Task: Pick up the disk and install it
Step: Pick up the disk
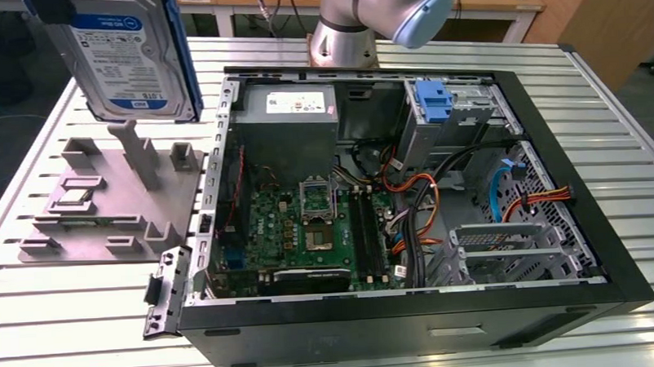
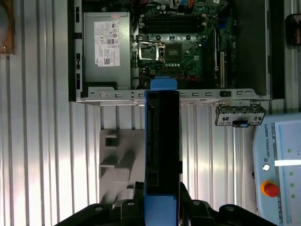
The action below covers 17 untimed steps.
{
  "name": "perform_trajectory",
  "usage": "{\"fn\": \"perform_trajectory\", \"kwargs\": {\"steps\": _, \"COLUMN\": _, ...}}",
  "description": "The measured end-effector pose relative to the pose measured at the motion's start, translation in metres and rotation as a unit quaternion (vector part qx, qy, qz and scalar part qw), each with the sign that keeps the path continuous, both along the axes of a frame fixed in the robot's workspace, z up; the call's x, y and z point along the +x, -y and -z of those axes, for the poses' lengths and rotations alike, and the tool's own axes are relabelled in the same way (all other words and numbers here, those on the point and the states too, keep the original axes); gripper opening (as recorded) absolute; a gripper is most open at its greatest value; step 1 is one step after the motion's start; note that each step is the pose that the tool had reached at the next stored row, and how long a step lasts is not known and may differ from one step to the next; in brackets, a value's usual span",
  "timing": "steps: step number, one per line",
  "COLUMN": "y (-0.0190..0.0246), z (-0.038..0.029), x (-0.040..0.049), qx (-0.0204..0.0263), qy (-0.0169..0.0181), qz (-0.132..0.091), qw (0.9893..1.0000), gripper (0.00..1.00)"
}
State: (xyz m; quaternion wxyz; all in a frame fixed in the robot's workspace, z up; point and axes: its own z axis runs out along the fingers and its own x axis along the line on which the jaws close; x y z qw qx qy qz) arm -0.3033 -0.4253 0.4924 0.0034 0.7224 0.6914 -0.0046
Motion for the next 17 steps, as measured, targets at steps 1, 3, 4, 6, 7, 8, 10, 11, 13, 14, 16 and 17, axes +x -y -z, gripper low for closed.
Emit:
{"fn": "perform_trajectory", "kwargs": {"steps": 1, "y": 0.0000, "z": 0.0000, "x": 0.0021, "qx": 0.0000, "qy": 0.0000, "qz": 0.000, "qw": 1.0000, "gripper": 0.36}}
{"fn": "perform_trajectory", "kwargs": {"steps": 3, "y": 0.0000, "z": 0.0000, "x": 0.0068, "qx": 0.0000, "qy": 0.0000, "qz": 0.000, "qw": 1.0000, "gripper": 0.36}}
{"fn": "perform_trajectory", "kwargs": {"steps": 4, "y": 0.0000, "z": 0.0000, "x": 0.0090, "qx": 0.0000, "qy": 0.0000, "qz": 0.000, "qw": 1.0000, "gripper": 0.36}}
{"fn": "perform_trajectory", "kwargs": {"steps": 6, "y": 0.0000, "z": 0.0000, "x": 0.0135, "qx": 0.0000, "qy": 0.0000, "qz": 0.000, "qw": 1.0000, "gripper": 0.36}}
{"fn": "perform_trajectory", "kwargs": {"steps": 7, "y": 0.0000, "z": 0.0000, "x": 0.0158, "qx": 0.0000, "qy": 0.0000, "qz": 0.000, "qw": 1.0000, "gripper": 0.36}}
{"fn": "perform_trajectory", "kwargs": {"steps": 8, "y": 0.0000, "z": 0.0001, "x": 0.0180, "qx": 0.0000, "qy": 0.0000, "qz": 0.000, "qw": 1.0000, "gripper": 0.36}}
{"fn": "perform_trajectory", "kwargs": {"steps": 10, "y": 0.0000, "z": 0.0001, "x": 0.0221, "qx": 0.0000, "qy": 0.0000, "qz": 0.000, "qw": 1.0000, "gripper": 0.36}}
{"fn": "perform_trajectory", "kwargs": {"steps": 11, "y": 0.0000, "z": 0.0001, "x": 0.0231, "qx": 0.0000, "qy": 0.0000, "qz": 0.000, "qw": 1.0000, "gripper": 0.36}}
{"fn": "perform_trajectory", "kwargs": {"steps": 13, "y": 0.0000, "z": 0.0002, "x": 0.0234, "qx": 0.0000, "qy": 0.0000, "qz": 0.000, "qw": 1.0000, "gripper": 0.36}}
{"fn": "perform_trajectory", "kwargs": {"steps": 14, "y": 0.0000, "z": 0.0002, "x": 0.0234, "qx": 0.0000, "qy": 0.0000, "qz": 0.000, "qw": 1.0000, "gripper": 0.36}}
{"fn": "perform_trajectory", "kwargs": {"steps": 16, "y": 0.0000, "z": 0.0002, "x": 0.0235, "qx": -0.0001, "qy": 0.0000, "qz": 0.000, "qw": 1.0000, "gripper": 0.36}}
{"fn": "perform_trajectory", "kwargs": {"steps": 17, "y": 0.0000, "z": 0.0002, "x": 0.0239, "qx": -0.0002, "qy": 0.0000, "qz": 0.000, "qw": 1.0000, "gripper": 0.36}}
